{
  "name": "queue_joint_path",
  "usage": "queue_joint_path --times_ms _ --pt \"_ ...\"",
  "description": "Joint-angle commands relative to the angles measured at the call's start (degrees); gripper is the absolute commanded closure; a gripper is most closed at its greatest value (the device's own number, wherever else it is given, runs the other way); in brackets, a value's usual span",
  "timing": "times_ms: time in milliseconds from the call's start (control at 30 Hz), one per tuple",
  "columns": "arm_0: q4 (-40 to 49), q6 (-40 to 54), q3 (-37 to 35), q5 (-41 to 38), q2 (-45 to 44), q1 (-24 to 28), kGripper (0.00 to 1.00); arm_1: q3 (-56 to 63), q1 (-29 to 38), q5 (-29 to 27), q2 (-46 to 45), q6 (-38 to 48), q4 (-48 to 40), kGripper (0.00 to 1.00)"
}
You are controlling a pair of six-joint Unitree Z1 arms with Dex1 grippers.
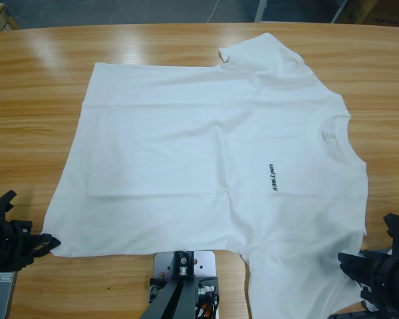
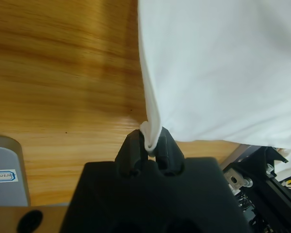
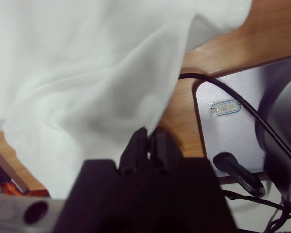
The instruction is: Fold clothes
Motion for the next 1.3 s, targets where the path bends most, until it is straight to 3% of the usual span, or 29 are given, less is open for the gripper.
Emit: queue_joint_path --times_ms 33,167,333,500,767,1133,1300 --pt "0.16 0.74 -1.35 0.3 1.17 -0.51 1.0 1.12 -0.12 -0.15 -2.39 -0.49 0.8 1.0" --pt "3.2 0.78 -5.17 -0.23 1.61 -0.51 1.0 -0.85 -0.2 -2.25 -3.29 -2.64 4.93 1.0" --pt "3.33 1.04 -8.19 -0.16 3.16 -0.51 1.0 -1.17 -0.77 -8.71 -5.96 -4.25 4.89 1.0" --pt "3.24 3.13 -9.44 -0.21 4.2 3.51 1.0 -1.47 -8.96 -14.89 -10.44 -18.53 1.82 1.0" --pt "3.15 9.41 -12.52 -0.14 6.8 7.38 1.0 -3.0 -19.59 -9.57 -4.13 -37.21 -5.02 1.0" --pt "3.08 14.81 -14.56 1.47 10.66 7.82 1.0 -10.84 -40.37 -0.39 2.49 -62.82 -5.34 1.0" --pt "2.82 17.81 -16.14 1.63 11.38 13.52 1.0 -13.56 -48.0 2.97 6.85 -68.13 -5.83 1.0"
